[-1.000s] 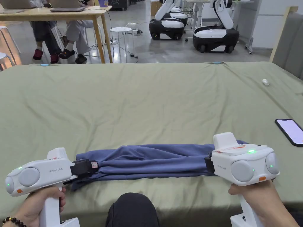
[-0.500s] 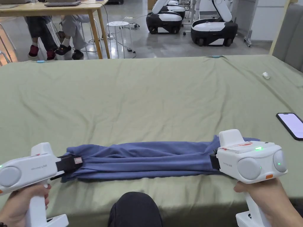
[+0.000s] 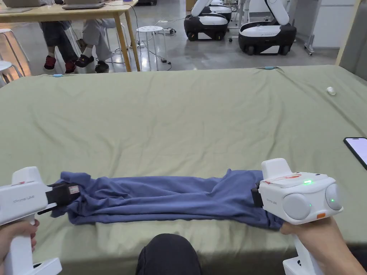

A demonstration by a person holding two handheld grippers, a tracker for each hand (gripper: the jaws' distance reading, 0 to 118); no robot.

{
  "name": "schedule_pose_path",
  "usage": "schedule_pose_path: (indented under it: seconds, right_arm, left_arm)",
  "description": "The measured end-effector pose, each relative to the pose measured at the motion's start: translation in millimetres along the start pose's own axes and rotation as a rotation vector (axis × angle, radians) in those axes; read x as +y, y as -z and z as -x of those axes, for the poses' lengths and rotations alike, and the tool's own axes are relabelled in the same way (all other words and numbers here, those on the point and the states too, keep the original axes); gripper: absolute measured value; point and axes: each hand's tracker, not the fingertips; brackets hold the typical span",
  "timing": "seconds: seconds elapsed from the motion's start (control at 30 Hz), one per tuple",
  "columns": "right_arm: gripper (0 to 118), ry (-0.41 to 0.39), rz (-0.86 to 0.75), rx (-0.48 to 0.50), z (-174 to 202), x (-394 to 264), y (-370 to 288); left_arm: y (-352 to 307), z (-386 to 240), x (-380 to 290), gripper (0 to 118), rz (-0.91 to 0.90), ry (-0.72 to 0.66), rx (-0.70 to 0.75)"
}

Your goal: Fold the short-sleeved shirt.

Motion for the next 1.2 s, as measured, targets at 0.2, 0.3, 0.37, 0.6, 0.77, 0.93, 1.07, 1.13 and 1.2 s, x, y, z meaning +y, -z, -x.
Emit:
schedule_pose_path:
  seconds: [0.2, 0.3, 0.37, 0.6, 0.77, 0.93, 1.07, 1.13, 1.2]
  right_arm:
    - [0, 0.0, -0.014, 0.02, 2.8, 4.4, -5.0]
    - [0, 0.002, -0.015, 0.022, -0.5, 3.1, -4.9]
    - [0, 0.009, -0.011, 0.019, -4.8, 1.3, -4.4]
    - [0, 0.024, -0.003, 0.009, -19.8, -8.3, -7.2]
    - [0, 0.032, -0.001, 0.01, -22.9, -9.8, -4.4]
    - [0, 0.03, -0.002, 0.029, -17.3, -11.2, -3.0]
    - [0, 0.023, -0.001, 0.047, -11.7, -12.6, 1.8]
    - [0, 0.026, 0.0, 0.058, -10.9, -13.2, 5.0]
    - [0, 0.024, 0.0, 0.063, -9.7, -13.4, 6.0]
  left_arm:
    - [27.1, -71.6, -5.6, 8, 0.053, 0.067, -0.148]
    - [46.8, -111.0, -13.3, 8, 0.098, 0.095, -0.203]
    - [62.1, -130.7, -21.2, 8, 0.13, 0.123, -0.242]
    - [120.0, -139.7, -44.2, 48, 0.233, 0.131, -0.171]
    - [107.3, -134.1, -34.2, 90, 0.233, 0.116, -0.322]
    - [61.0, -125.2, -8.5, 111, 0.097, 0.114, -0.315]
    - [46.7, -95.4, 1.6, 66, 0.097, 0.068, -0.283]
    - [50.3, -92.6, -6.2, 0, 0.115, 0.102, -0.211]
    - [56.9, -92.3, -14.0, 0, 0.129, 0.157, -0.181]
